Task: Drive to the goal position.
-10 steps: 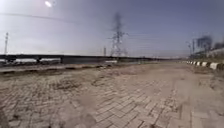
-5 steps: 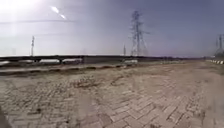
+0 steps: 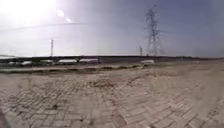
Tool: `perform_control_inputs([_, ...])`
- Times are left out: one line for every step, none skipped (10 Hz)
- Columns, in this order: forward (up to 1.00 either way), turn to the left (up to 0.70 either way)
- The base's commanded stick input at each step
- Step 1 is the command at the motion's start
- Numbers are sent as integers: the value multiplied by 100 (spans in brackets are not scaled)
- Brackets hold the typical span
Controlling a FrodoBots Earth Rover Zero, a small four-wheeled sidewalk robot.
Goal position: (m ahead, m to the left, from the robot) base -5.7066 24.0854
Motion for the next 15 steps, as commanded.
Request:
perform_control_inputs([70,35])
perform_control_inputs([70,35])
perform_control_inputs([70,35])
perform_control_inputs([70,35])
perform_control_inputs([70,35])
perform_control_inputs([70,35])
perform_control_inputs([70,35])
perform_control_inputs([70,35])
perform_control_inputs([70,35])
perform_control_inputs([70,35])
perform_control_inputs([70,35])
perform_control_inputs([70,35])
perform_control_inputs([70,35])
perform_control_inputs([70,35])
perform_control_inputs([70,35])
